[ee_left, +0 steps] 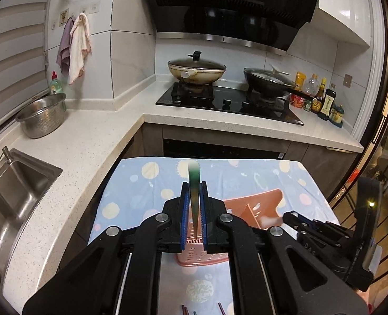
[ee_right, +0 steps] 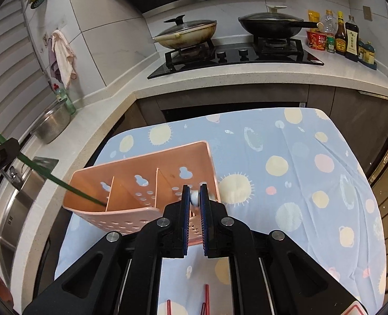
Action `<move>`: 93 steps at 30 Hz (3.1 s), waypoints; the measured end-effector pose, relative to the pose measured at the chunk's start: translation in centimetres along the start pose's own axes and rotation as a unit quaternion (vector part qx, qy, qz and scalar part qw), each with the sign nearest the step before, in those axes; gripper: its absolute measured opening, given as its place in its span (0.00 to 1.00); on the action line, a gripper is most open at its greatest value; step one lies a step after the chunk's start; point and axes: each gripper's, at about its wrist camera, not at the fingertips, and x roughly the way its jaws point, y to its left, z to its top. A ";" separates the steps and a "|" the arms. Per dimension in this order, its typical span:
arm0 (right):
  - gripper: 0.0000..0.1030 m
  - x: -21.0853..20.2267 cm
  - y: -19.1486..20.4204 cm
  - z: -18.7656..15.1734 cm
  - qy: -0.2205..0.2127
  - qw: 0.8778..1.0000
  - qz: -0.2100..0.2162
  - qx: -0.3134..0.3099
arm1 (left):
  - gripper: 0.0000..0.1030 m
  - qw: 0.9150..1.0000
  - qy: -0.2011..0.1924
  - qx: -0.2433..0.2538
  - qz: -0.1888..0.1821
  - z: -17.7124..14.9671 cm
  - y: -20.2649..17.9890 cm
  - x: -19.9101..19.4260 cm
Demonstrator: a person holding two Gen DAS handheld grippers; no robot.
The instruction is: Organize utensils
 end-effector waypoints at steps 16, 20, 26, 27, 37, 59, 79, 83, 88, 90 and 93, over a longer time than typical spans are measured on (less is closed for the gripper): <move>0.23 -11.0 -0.5 -11.8 -0.007 1.000 -0.007 -0.007 | 0.49 0.999 0.022 0.013 0.031 -9.4 2.7 -7.6; 0.23 -12.6 -0.7 -16.5 0.023 1.000 -0.011 0.000 | 0.49 0.997 0.059 0.027 0.045 -14.4 2.5 -8.9; 0.23 -13.1 -0.5 -22.3 0.064 0.998 -0.022 -0.003 | 0.49 0.994 0.107 0.008 0.029 -20.3 1.8 -10.0; 0.23 -12.9 -0.4 -23.0 0.071 0.997 -0.023 -0.006 | 0.49 0.993 0.113 0.007 0.027 -21.2 1.6 -10.0; 0.23 -11.7 -0.4 -27.3 0.095 0.995 -0.036 -0.023 | 0.49 0.986 0.164 0.012 0.025 -27.7 0.2 -9.9; 0.13 -10.4 -0.9 -28.5 0.106 0.993 -0.046 -0.023 | 0.39 0.980 0.195 0.026 0.021 -31.6 0.1 -9.1; 0.07 -14.3 -0.3 -28.7 0.079 0.996 -0.043 -0.026 | 0.07 0.982 0.189 0.016 0.004 -30.1 0.2 -11.6; 0.07 -16.2 -0.2 -27.7 0.054 0.998 -0.039 -0.022 | 0.07 0.985 0.172 0.013 0.001 -28.8 0.3 -13.0; 0.06 -18.2 -0.1 -26.0 0.024 0.999 -0.033 -0.016 | 0.07 0.989 0.147 0.010 0.000 -26.7 0.5 -14.6; 0.06 -18.9 0.0 -25.3 0.015 0.999 -0.031 -0.015 | 0.07 0.991 0.136 0.007 0.001 -25.8 0.6 -15.2; 0.06 -19.8 0.0 -24.3 0.000 1.000 -0.027 -0.012 | 0.07 0.993 0.120 0.001 0.001 -24.4 0.9 -15.9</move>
